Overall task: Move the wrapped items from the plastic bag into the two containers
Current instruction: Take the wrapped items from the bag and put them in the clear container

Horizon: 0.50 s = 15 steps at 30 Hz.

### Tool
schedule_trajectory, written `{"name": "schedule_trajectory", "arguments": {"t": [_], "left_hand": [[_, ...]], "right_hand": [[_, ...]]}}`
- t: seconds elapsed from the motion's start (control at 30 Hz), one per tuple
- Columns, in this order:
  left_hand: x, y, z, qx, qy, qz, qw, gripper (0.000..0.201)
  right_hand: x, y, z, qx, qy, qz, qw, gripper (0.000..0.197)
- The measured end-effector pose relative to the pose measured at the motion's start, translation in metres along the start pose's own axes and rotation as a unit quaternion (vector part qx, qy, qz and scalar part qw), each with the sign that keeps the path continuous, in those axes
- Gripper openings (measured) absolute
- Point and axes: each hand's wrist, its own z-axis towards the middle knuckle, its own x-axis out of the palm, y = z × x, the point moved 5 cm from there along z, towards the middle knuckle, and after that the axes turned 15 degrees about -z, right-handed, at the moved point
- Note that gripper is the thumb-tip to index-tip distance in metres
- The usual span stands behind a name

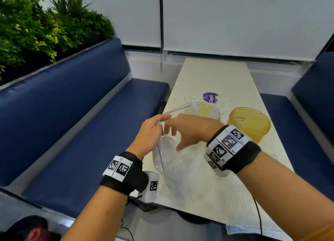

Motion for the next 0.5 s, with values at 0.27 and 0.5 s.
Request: {"name": "schedule_trajectory", "arguments": {"t": [0.27, 0.5], "left_hand": [[-0.004, 0.009, -0.003, 0.008, -0.02, -0.084, 0.996, 0.054], [-0.003, 0.012, -0.004, 0.004, -0.009, -0.098, 0.995, 0.039]], "right_hand": [[0.027, 0.013, 0.007, -0.016, 0.016, 0.096, 0.995, 0.051], [0.017, 0.013, 0.005, -0.024, -0.006, 0.111, 0.993, 0.044]]}}
